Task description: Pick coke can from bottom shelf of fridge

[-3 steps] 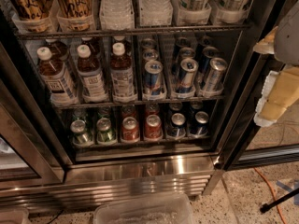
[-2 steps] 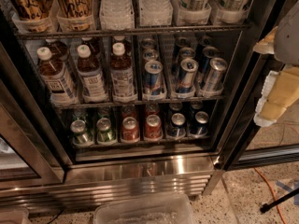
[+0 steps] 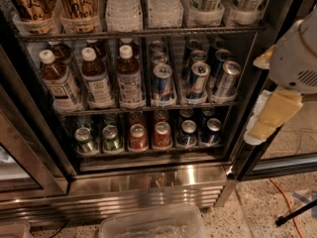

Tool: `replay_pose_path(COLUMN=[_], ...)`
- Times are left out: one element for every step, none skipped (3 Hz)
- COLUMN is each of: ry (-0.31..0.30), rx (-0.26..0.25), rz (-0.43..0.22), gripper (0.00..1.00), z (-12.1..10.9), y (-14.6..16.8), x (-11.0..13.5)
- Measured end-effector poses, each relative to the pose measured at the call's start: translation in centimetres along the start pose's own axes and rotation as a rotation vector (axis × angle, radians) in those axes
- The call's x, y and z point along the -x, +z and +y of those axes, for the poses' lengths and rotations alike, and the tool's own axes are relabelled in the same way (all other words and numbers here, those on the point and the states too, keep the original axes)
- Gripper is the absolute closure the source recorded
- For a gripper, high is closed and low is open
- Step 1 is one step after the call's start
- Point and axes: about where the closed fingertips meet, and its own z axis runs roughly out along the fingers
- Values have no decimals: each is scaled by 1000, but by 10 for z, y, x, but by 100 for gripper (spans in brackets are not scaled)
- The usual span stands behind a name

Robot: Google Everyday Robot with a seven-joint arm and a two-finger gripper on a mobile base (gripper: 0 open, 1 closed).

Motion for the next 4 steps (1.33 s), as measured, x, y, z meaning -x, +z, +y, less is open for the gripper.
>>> replay_pose_path(ry=[43, 101, 143, 180], rx=[-20, -34, -44, -56], rz=[-65, -158, -259, -372], gripper=[0, 0, 0, 0], z=[14, 27, 43, 61], y=[25, 58, 92, 125], x=[12, 25, 38, 50])
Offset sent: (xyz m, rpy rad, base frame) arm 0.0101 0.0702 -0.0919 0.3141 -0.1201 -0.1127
